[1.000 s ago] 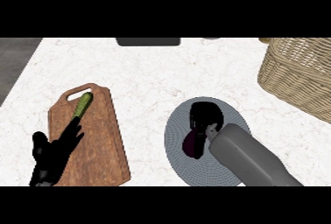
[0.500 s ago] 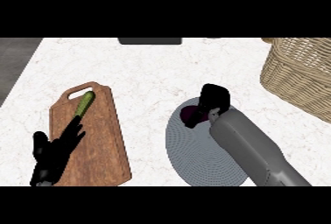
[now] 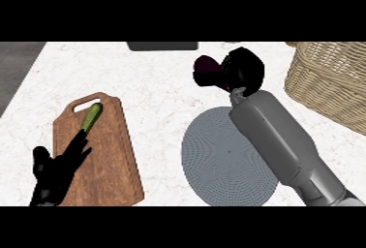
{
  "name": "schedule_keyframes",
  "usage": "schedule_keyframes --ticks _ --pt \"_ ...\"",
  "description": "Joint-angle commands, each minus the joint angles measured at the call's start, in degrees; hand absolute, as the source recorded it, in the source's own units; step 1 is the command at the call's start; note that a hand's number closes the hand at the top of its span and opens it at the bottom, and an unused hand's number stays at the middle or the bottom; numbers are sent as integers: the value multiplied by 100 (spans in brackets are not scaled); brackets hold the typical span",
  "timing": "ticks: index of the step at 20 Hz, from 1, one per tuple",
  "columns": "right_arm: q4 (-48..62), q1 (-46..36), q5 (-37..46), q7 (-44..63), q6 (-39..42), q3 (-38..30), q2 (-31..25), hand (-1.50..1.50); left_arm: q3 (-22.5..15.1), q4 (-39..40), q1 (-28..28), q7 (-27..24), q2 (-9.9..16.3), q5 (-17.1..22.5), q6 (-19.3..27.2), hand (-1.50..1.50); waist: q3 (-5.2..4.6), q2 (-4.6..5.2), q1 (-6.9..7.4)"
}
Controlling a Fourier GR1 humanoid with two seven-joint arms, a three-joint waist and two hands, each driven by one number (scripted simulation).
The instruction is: Pick the eggplant from the placemat and place it in the basket
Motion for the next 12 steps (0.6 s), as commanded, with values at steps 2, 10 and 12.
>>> schedule_keyframes --ticks 2,10,12 --pt "-582 -398 643 259 -1414 -446 -248 150 -42 340 372 38 -43 -7 -46 0 -85 12 -39" --pt "-1043 -945 1131 928 -648 -1365 -1056 150 15 192 317 203 27 -40 -49 0 -84 -4 -97" --pt "-1041 -1305 1303 1148 -545 -1571 -1177 150 41 296 93 250 -89 -48 64 0 -88 10 -91"
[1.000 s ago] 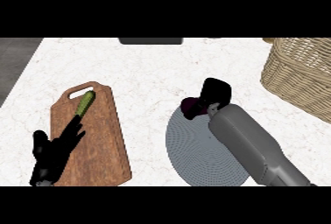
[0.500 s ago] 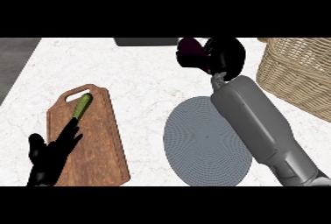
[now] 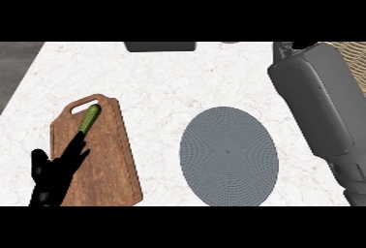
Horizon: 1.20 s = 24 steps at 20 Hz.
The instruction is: Pick the eggplant from the placemat and place it in the basket
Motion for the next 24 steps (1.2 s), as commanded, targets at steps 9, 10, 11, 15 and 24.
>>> schedule_keyframes --ticks 9,10,11,15,24 --pt "172 -382 27 340 682 -1270 -1171 150 -162 129 390 195 -110 -141 -24 0 -64 86 125" --pt "-164 -317 -50 418 900 -1256 -1201 150 -162 720 -62 114 -279 -177 17 0 -70 78 -21" --pt "-111 -42 -110 218 773 -1376 -1298 150 -225 414 326 -118 -288 -299 79 0 -65 73 48" --pt "486 -32 -254 -322 804 -1548 -1518 150 83 482 -191 395 -37 -4 -139 0 -63 109 86" --pt "1044 432 -825 -1423 426 -2183 -1775 150 -77 368 54 209 -205 -256 -77 0 -59 109 141"
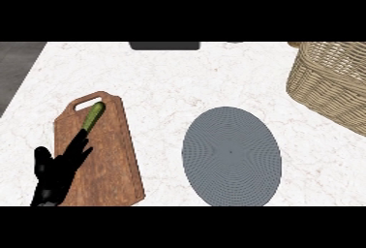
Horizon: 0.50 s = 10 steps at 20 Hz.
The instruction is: Pick the eggplant from the placemat and place it in the basket
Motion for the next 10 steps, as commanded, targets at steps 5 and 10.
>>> schedule_keyframes --ticks 5,10 --pt "331 475 -896 -867 -848 -946 136 150 -91 312 252 157 -110 -52 -67 0 -56 47 -13" --pt "1011 610 -1203 -1844 -1121 -1199 122 150 -50 512 119 87 -161 -157 -37 0 -59 69 42"
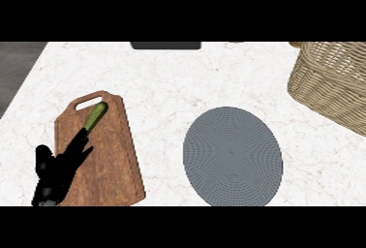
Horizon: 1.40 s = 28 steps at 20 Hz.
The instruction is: Pick the eggplant from the placemat and place it in the basket
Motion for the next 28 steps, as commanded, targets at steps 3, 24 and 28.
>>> schedule_keyframes --ticks 3,24,28 --pt "358 341 -478 -892 -150 -356 -52 150 -39 372 141 277 -35 -8 -117 0 -67 43 -24" --pt "529 1172 -194 -1308 -277 -411 -798 -150 78 535 261 64 -169 -145 -144 0 -70 24 -85" --pt "52 1314 -525 -886 -71 -748 -1037 -150 282 559 -21 310 -60 -27 -172 0 -75 7 -166"
